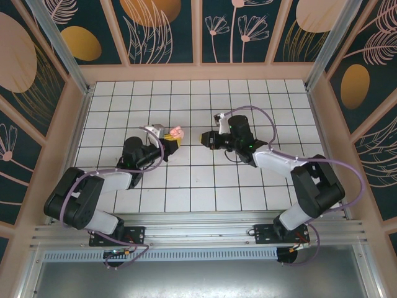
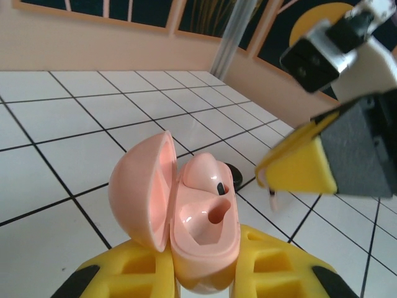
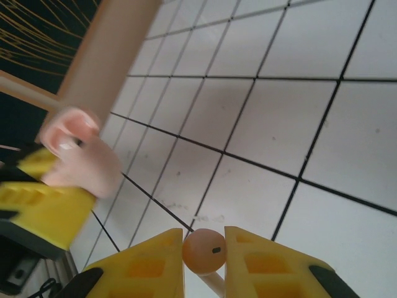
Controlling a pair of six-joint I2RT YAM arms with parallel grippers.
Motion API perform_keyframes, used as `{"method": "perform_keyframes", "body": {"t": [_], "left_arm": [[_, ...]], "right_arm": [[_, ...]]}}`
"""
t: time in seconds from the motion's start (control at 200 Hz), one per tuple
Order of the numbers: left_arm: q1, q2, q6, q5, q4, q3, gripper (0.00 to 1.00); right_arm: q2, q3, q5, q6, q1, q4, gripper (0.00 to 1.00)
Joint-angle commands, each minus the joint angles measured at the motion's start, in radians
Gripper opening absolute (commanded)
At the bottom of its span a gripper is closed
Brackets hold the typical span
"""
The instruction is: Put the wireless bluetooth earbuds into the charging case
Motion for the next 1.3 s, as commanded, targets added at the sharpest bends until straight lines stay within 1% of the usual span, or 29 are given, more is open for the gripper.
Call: {"method": "perform_keyframes", "body": {"t": [0.0, 0.185, 0.41, 0.666, 1.091, 1.291], "left_arm": [[-0.017, 0.016, 0.045, 0.050, 0.088, -0.005, 0.05], [-0.054, 0.032, 0.052, 0.058, 0.098, 0.017, 0.05], [-0.096, 0.072, 0.029, 0.047, 0.118, 0.066, 0.05], [-0.115, 0.078, 0.028, 0.030, 0.123, 0.089, 0.05], [-0.119, 0.052, 0.021, 0.018, 0.113, 0.103, 0.05], [-0.119, 0.027, 0.021, 0.018, 0.107, 0.108, 0.05]], "right_arm": [[-0.069, -0.015, -0.021, 0.001, -0.008, 0.093, 0.19], [-0.107, -0.019, -0.044, -0.006, -0.001, 0.183, 0.19], [-0.113, 0.003, -0.043, -0.021, 0.039, 0.235, 0.19], [-0.093, 0.011, -0.034, -0.024, 0.078, 0.270, 0.19], [-0.031, 0.042, 0.010, -0.056, 0.117, 0.255, 0.19], [-0.041, 0.031, 0.093, -0.102, 0.133, 0.190, 0.19]]}}
